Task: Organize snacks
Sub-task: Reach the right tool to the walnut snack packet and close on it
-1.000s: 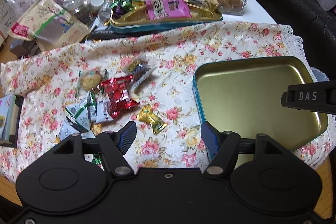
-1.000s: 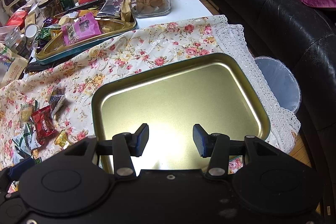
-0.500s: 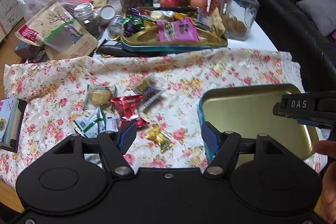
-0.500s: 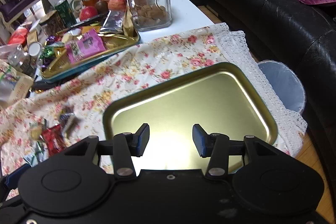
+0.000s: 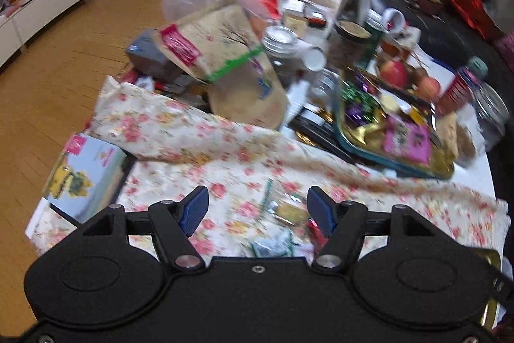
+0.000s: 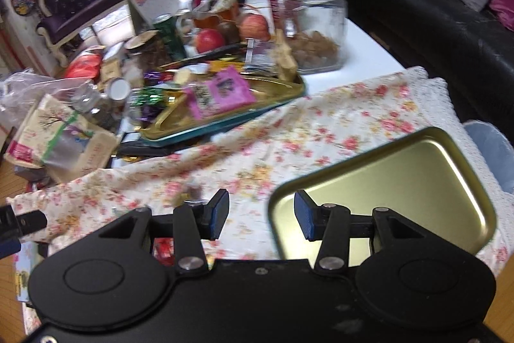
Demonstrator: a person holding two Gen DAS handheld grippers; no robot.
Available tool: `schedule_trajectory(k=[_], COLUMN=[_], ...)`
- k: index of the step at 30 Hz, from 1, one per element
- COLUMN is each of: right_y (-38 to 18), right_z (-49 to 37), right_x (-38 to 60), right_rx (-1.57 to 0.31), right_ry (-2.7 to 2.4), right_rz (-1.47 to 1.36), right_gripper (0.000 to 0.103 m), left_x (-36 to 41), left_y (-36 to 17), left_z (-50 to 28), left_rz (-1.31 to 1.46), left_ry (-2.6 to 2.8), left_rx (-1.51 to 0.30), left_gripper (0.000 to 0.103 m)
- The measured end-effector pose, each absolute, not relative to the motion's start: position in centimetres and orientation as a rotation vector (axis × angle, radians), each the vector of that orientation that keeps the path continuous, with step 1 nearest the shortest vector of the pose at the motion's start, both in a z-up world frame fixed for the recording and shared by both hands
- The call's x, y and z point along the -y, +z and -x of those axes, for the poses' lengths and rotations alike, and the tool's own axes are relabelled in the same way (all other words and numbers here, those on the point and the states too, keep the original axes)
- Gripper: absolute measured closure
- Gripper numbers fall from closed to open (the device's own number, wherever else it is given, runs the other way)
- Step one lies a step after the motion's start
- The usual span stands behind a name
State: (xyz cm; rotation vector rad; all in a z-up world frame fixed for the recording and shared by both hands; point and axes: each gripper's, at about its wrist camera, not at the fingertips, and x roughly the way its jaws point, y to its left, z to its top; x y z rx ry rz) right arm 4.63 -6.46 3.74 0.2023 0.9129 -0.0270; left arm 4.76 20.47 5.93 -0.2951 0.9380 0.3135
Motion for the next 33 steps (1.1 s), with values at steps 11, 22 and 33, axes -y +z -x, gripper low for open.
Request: schedule_trajectory(k=[11,22,33], right_y=[2.9,-3.9,-8.7], right_z=[-9.8,-15.5,-17.3], right_x=[-0.7,-3.2,-5.1], right_rx=[-0.961,-1.140,-1.194], right_ry=[0.125,0.156,0.099], right_rz=[-0.173,-0.122,0.002], right_gripper=[0.055,0.059,0.054], left_x=[-25.5,-25.2,-26.9], left_y=[4.1,1.3,0.2], left_z=[-8.1,-8.6,-8.3], left_rz=[0.276,0.295,0.399], left_ry=[0.392,0.275,0.235], left_rx=[-1.021,-1.153,-1.220], left_gripper=[0.029,0.033,0.037])
